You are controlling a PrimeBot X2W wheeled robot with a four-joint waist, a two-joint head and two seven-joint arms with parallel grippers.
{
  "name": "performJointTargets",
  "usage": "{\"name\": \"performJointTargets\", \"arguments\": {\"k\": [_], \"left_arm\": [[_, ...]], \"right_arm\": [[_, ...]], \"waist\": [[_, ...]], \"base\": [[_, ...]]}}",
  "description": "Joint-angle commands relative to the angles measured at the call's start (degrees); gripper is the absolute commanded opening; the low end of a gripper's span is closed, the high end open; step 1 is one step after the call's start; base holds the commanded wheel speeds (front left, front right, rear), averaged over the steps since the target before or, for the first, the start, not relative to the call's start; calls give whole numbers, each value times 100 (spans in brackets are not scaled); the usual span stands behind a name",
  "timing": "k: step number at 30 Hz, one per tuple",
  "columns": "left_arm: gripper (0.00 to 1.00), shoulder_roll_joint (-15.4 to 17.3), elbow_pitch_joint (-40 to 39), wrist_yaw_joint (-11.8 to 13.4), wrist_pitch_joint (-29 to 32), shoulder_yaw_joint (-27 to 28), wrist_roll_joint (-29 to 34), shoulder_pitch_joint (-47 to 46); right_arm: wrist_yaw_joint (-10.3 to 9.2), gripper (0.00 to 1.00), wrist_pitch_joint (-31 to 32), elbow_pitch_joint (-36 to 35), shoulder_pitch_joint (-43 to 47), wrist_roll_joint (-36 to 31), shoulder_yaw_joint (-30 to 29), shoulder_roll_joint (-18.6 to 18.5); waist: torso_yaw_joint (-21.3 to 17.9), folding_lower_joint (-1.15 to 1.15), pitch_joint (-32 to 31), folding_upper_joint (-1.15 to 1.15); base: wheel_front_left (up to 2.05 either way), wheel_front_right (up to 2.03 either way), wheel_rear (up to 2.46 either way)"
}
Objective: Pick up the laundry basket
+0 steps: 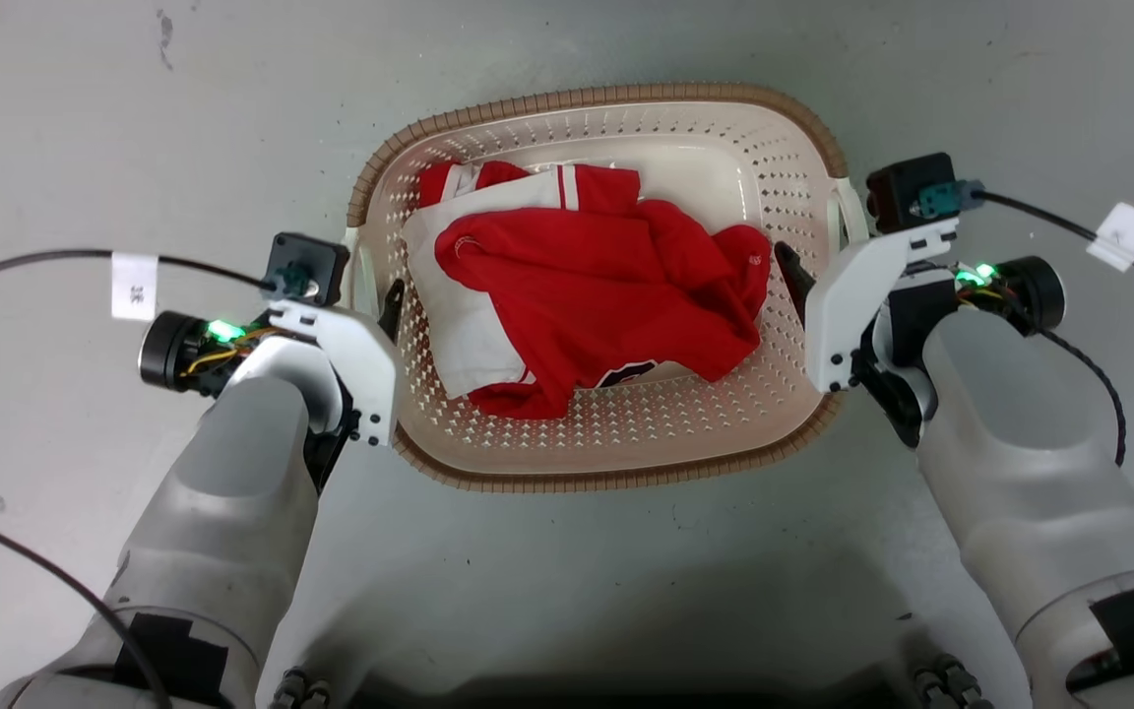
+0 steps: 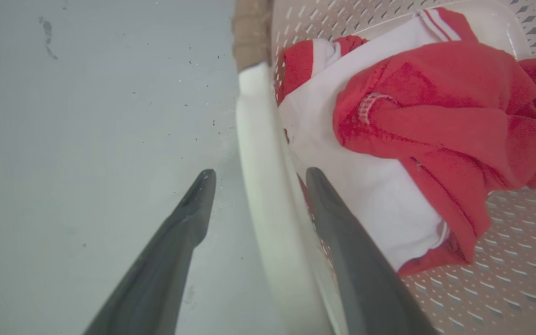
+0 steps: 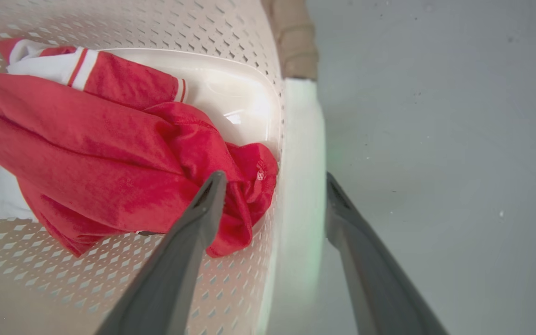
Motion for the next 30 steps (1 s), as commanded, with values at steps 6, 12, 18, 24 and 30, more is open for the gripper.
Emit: {"name": "performJointTargets", "arguments": {"k": [6, 12, 18, 24, 30], "left_arm": [[100, 27, 87, 14, 141, -435, -296, -194], [100, 53, 79, 14, 194, -813, -641, -271], [0, 60, -40, 15, 320, -1222, -1053, -213], [0, 171, -139, 13, 381, -1541, -1492, -159], [0, 185, -294, 13, 622, -1959, -1978, 74]], "right_arm": [[-4, 100, 84, 379, -361, 166, 201, -6], [-4, 100, -36, 628, -480, 234, 309, -6], [-4, 0, -76, 763, -520, 308, 460, -6], [5, 0, -100, 901, -535, 236, 550, -13], [5, 0, 78, 1044, -305, 173, 477, -15]], "waist": [[27, -1, 118, 0], [48, -1, 171, 0], [60, -1, 179, 0], [54, -1, 50, 0], [50, -1, -440, 0]], "base": [[0, 0, 0], [0, 0, 0], [0, 0, 0], [0, 0, 0], [0, 0, 0]]}}
